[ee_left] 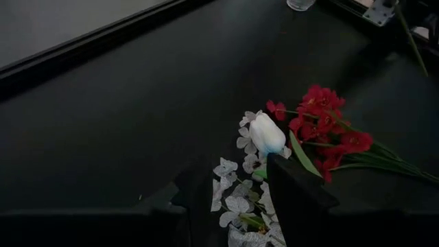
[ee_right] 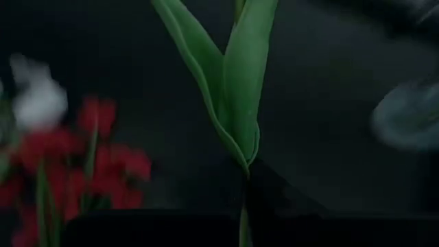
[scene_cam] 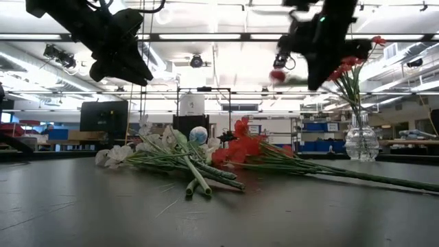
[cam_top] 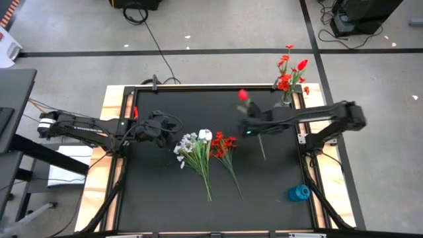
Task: Sort flowers into vase by color
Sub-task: Put the red flower into the transparent vase
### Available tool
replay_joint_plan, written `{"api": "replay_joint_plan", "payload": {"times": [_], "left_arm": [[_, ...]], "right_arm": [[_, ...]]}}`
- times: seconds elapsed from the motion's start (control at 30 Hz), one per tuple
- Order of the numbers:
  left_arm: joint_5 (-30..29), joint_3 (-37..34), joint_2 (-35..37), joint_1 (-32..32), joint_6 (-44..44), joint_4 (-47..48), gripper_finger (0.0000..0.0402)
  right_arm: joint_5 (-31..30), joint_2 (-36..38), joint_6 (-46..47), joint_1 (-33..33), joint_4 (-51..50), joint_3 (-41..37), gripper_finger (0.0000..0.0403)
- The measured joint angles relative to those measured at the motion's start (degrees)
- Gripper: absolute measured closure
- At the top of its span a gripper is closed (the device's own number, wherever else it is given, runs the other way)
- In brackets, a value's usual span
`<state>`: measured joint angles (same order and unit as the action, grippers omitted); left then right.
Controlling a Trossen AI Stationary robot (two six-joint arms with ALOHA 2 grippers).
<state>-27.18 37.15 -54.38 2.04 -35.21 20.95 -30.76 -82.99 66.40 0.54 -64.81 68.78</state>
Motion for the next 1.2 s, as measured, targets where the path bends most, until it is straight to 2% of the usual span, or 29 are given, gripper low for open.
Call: {"api": "replay_joint_plan", "payload": {"times": [0.27, 0.43, 0.5, 0.77, 0.93, 1.2], "left_arm": [[0.00, 0.00, 0.01, 0.00, -0.43, -0.07, 0.0257], [-0.20, 0.00, 0.00, 0.00, -1.51, -0.12, 0.0257], [-0.42, 0.00, 0.01, 0.00, -1.52, -0.13, 0.0257], [-1.29, 0.00, 0.01, 0.00, -1.89, -0.57, 0.0257], [-1.31, 0.00, -0.01, 0.00, -3.24, -1.26, 0.0257], [-1.31, 0.00, 0.01, 0.00, -3.33, -1.45, 0.0257]], "right_arm": [[-25.34, 17.31, 4.28, 0.08, 4.18, -12.10, 0.0390], [-40.73, 26.16, -2.73, 0.45, 10.10, -21.22, 0.0390], [-45.01, 28.71, -5.50, 1.06, 11.55, -23.80, 0.0390], [-50.55, 35.84, -10.10, 4.21, 14.65, -26.57, 0.0390], [-55.48, 38.83, -20.41, 5.90, 20.49, -26.56, 0.0390], [-57.14, 41.85, -26.84, 9.93, 30.38, -26.56, 0.0390]]}}
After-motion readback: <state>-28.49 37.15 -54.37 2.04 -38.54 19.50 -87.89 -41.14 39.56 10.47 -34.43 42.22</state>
